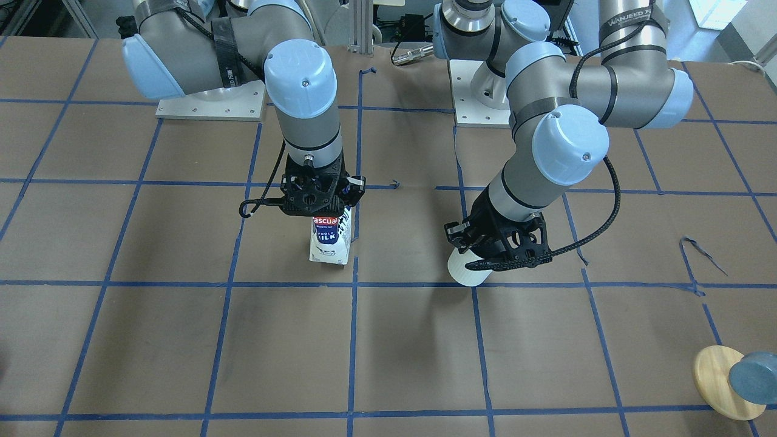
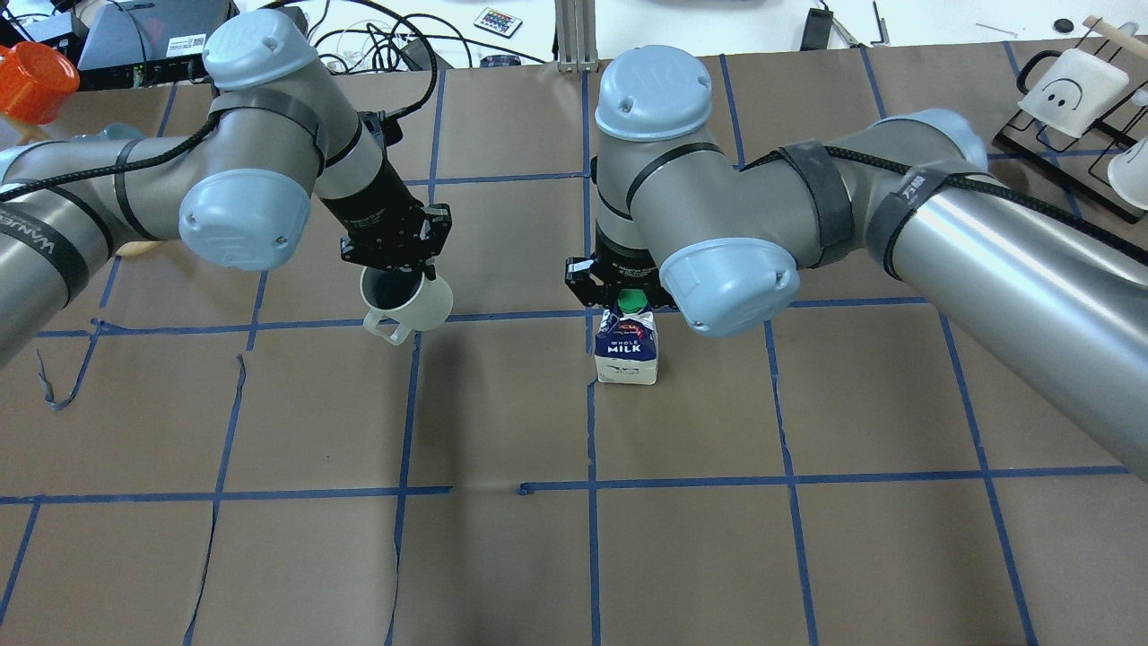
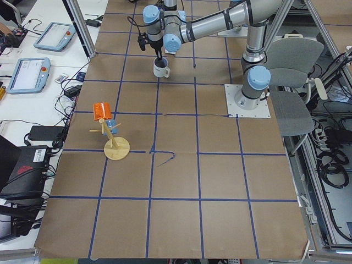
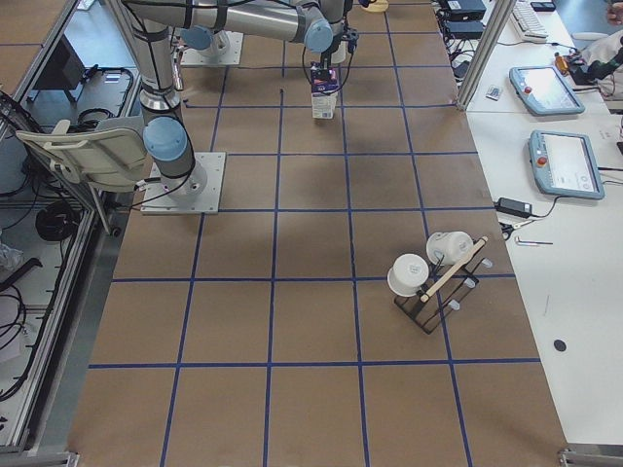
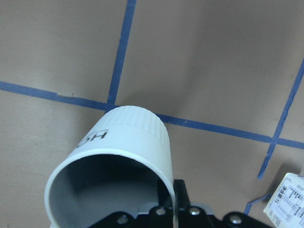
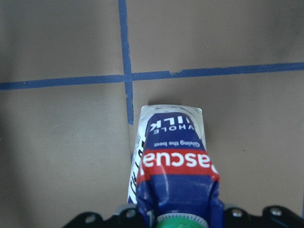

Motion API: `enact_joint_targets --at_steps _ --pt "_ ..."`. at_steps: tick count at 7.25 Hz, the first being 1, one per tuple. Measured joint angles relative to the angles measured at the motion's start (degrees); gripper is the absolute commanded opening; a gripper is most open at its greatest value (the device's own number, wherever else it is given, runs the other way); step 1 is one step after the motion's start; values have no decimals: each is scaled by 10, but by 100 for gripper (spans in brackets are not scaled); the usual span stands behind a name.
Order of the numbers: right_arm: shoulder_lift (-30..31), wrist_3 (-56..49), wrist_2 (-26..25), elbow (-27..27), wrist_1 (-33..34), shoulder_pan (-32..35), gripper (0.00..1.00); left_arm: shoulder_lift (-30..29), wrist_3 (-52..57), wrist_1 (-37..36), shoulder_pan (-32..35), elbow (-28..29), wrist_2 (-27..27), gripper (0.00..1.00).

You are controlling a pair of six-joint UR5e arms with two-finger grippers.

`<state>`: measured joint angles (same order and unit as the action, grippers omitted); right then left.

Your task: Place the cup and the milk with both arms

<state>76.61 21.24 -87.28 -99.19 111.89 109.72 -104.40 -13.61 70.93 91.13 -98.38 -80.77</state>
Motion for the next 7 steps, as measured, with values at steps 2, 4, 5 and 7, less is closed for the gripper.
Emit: enact_joint_targets --at_steps 2,4,5,7 --pt "-8 -40 1 6 7 0 24 -8 12 6 -1 11 -4 0" --pt "-10 -46 1 9 8 0 24 -17 10 6 -1 14 -8 0" --pt "-11 -46 1 10 8 -1 24 -21 0 5 0 17 -6 0" --pt "-11 -47 1 14 8 -5 24 -36 -56 2 5 35 9 0"
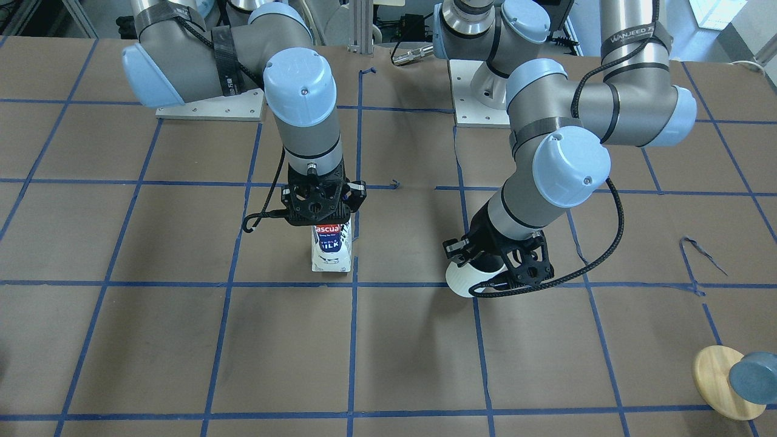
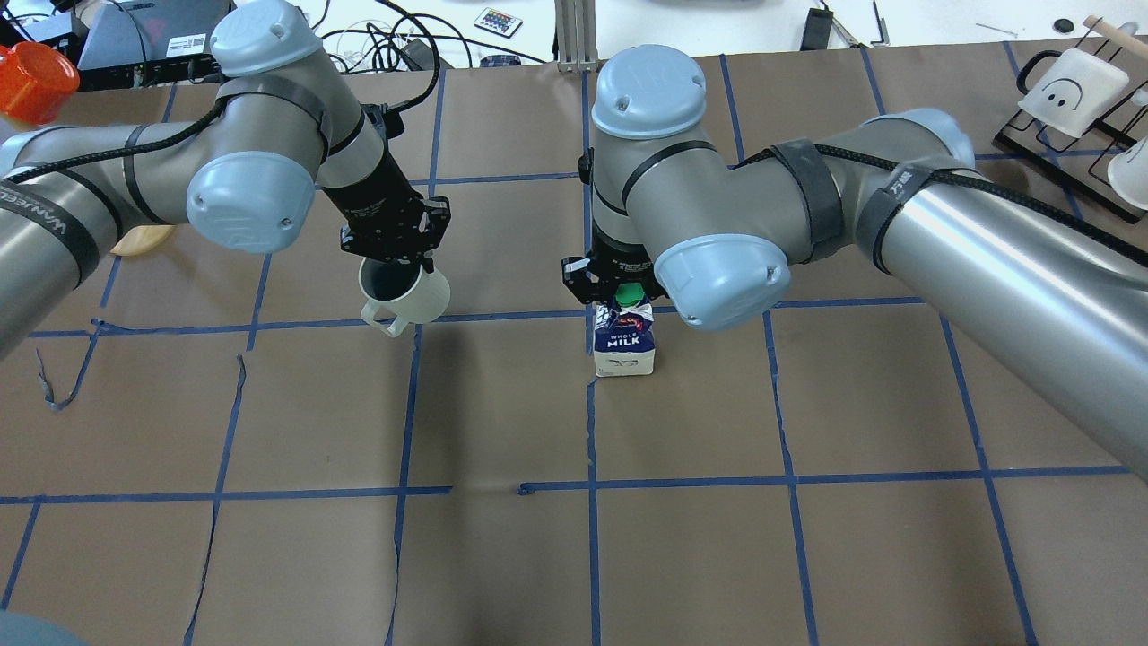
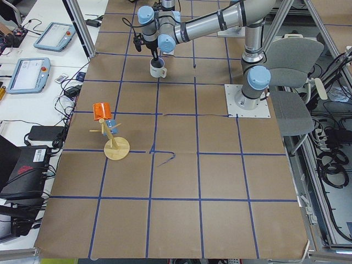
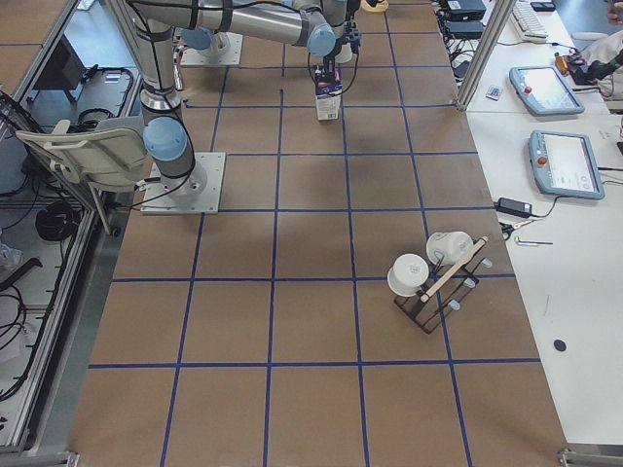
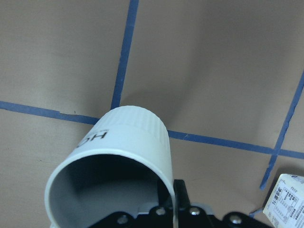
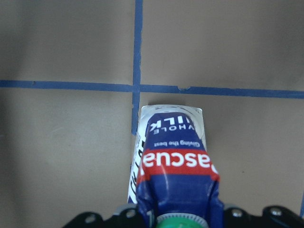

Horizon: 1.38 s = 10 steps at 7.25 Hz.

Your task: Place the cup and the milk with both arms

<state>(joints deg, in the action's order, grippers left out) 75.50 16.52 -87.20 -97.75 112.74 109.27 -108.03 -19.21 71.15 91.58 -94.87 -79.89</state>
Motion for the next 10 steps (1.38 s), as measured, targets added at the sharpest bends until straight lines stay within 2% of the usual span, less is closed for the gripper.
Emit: enact_joint_targets --at_steps 2,4,7,8,9,10 --pt "0 -1 -2 24 -5 -8 24 -36 -100 -14 31 39 26 0" --pt "1 -11 -3 52 -37 -38 24 -86 -172 -28 68 103 33 0" --pt "6 -46 0 61 -64 -89 24 -198 -136 -29 94 273 36 0" --pt "6 -49 0 61 -66 -95 24 -237 -94 -37 117 302 34 0" --pt "6 -51 -1 62 -67 -98 24 -262 -56 -41 134 316 29 53" --pt "6 -56 -1 62 -67 -100 24 -270 -42 -32 146 325 22 100"
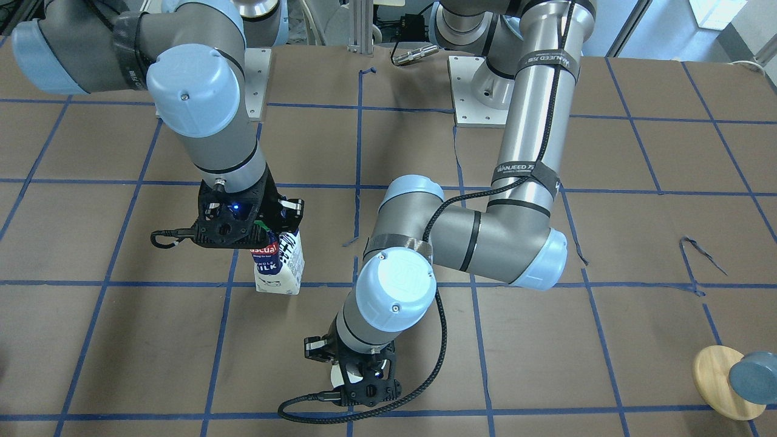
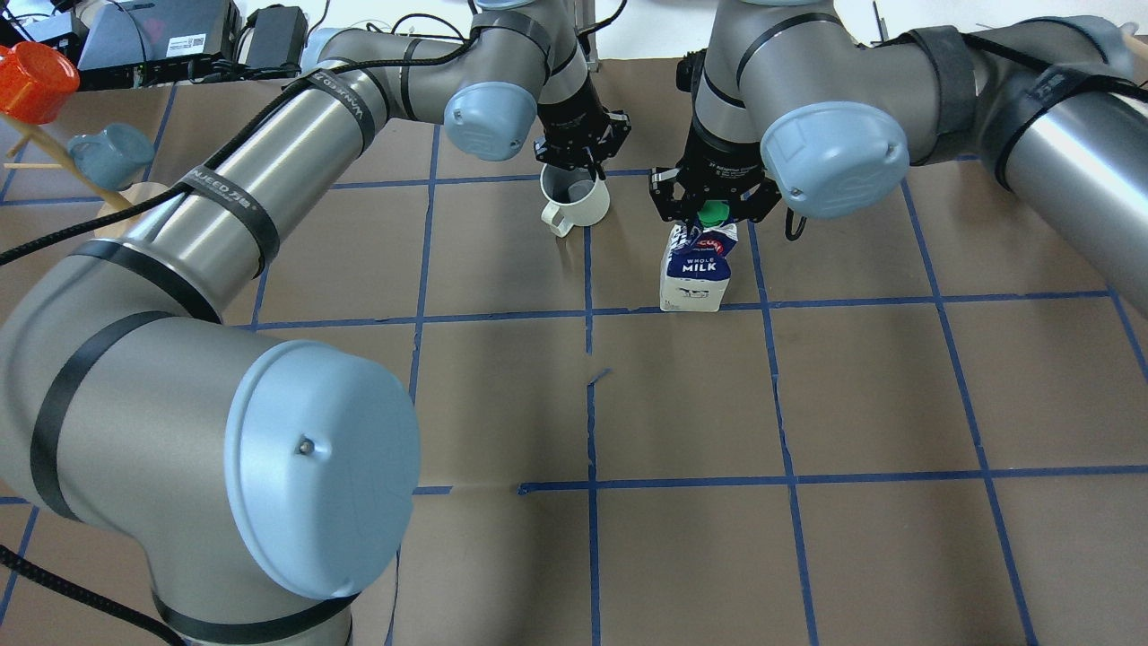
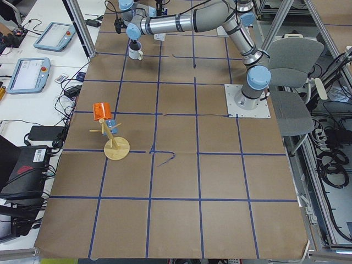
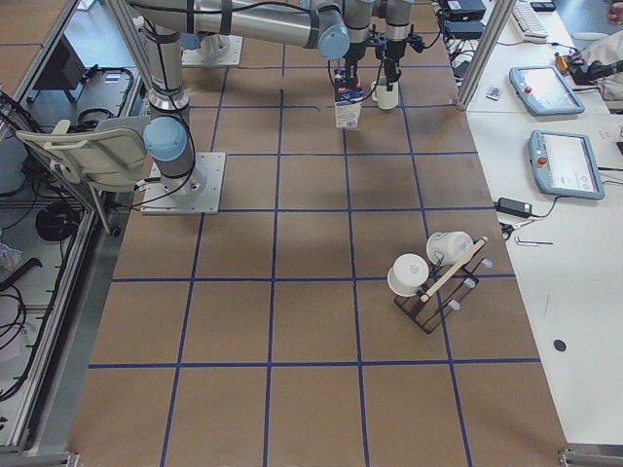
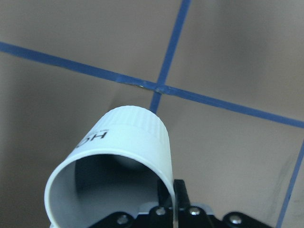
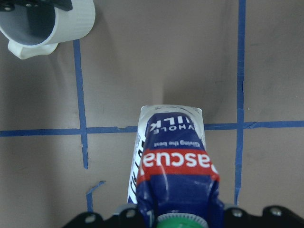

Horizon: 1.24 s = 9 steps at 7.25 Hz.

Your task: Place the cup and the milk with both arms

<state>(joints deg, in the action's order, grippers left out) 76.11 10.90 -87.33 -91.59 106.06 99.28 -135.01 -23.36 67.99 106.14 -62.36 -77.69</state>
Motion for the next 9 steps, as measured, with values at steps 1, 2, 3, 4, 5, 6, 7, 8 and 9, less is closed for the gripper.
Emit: enact_joint_targets --at_steps 1,2,3,4,5,6,7,8,9 --pt "0 -6 0 0 0 -4 24 2 5 15 3 5 -11 100" --pt "0 -12 0 0 0 -8 24 13 5 31 -4 14 -20 100" --pt "0 -18 0 0 0 -12 24 31 11 64 -20 33 -26 100" --pt "0 -20 1 0 1 -13 24 56 37 121 -34 54 -33 88" --pt "-1 -22 4 4 4 -14 24 92 88 202 -46 64 -53 82" --pt "-7 -22 7 21 9 -13 24 138 145 288 -62 61 -79 85" --pt "-28 -22 8 59 11 -12 24 190 207 353 -85 45 -94 89" --pt "-65 -20 9 107 12 -9 24 240 263 386 -110 18 -102 93" --pt "-109 -15 10 159 14 -6 25 285 301 392 -128 -20 -105 100"
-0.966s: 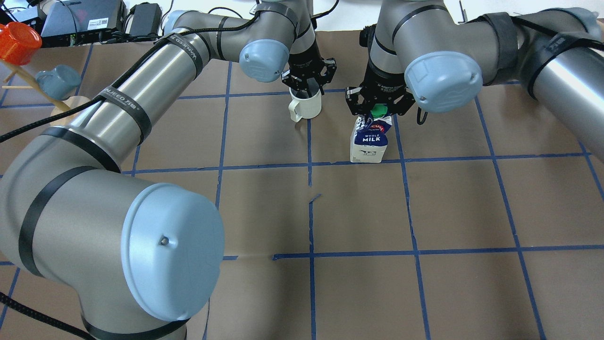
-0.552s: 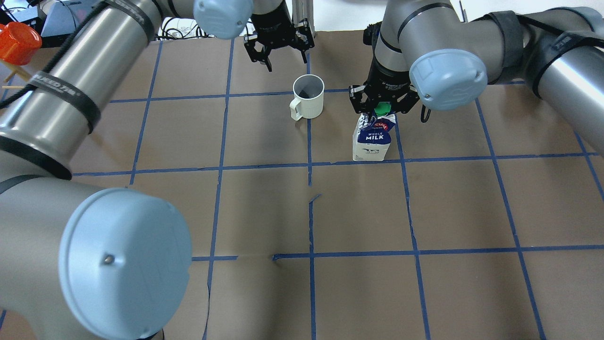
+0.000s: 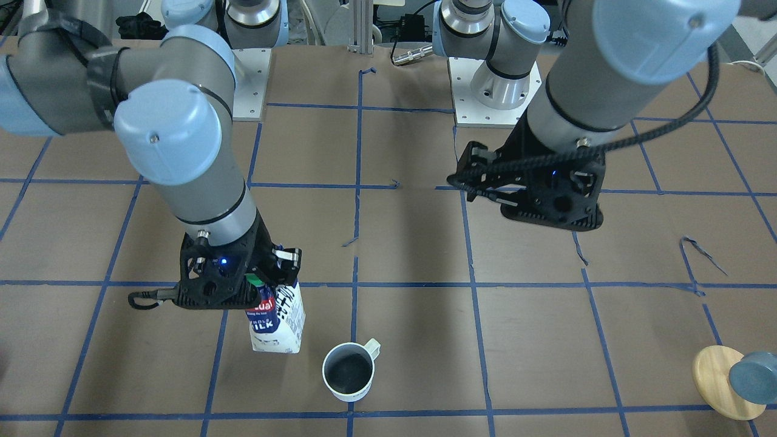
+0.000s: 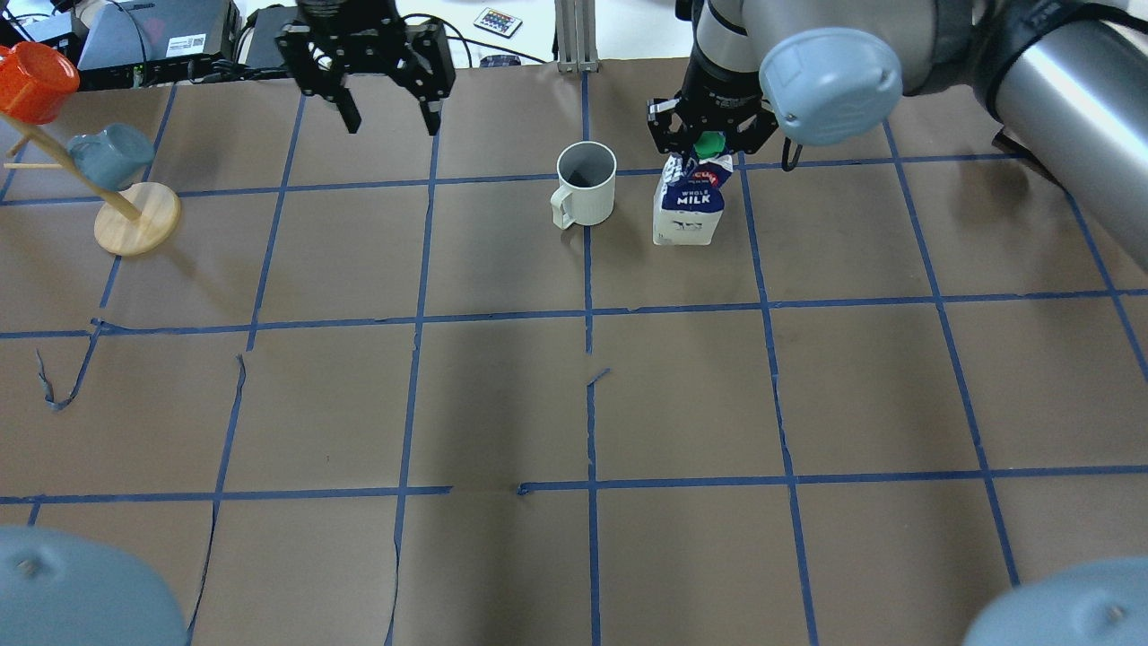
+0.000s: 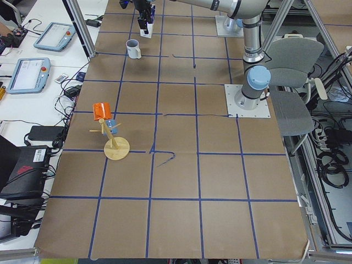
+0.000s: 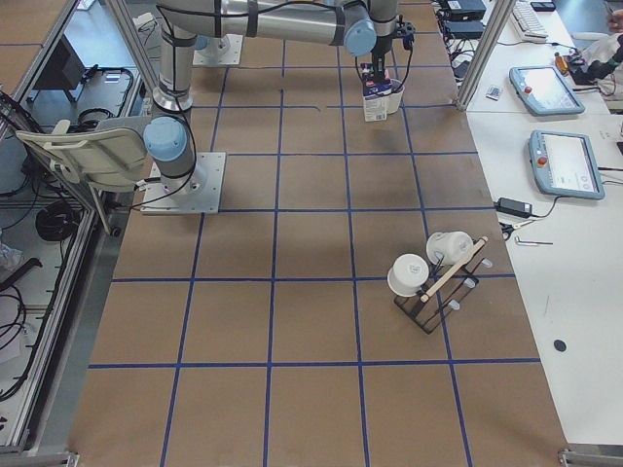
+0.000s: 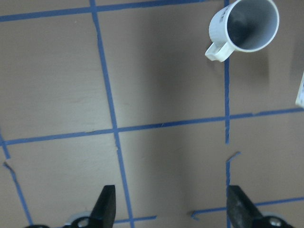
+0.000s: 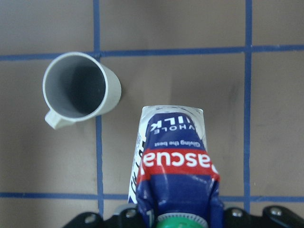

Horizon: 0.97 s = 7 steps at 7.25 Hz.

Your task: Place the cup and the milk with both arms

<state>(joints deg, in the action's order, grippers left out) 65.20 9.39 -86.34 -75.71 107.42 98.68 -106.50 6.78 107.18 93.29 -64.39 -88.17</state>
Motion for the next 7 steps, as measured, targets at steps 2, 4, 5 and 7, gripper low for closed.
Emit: enact_joint_targets --at_steps 2,4,5,7 --pt "-81 5 0 106 1 2 26 90 29 -20 -21 -78 -9 100" --pt "-126 5 0 155 -4 3 27 163 36 -65 -32 -189 -19 100" --pt "-131 2 0 156 -13 2 28 189 37 -96 -35 -233 -21 100" --pt "-133 -8 0 146 -34 2 36 208 37 -116 -41 -259 -24 100"
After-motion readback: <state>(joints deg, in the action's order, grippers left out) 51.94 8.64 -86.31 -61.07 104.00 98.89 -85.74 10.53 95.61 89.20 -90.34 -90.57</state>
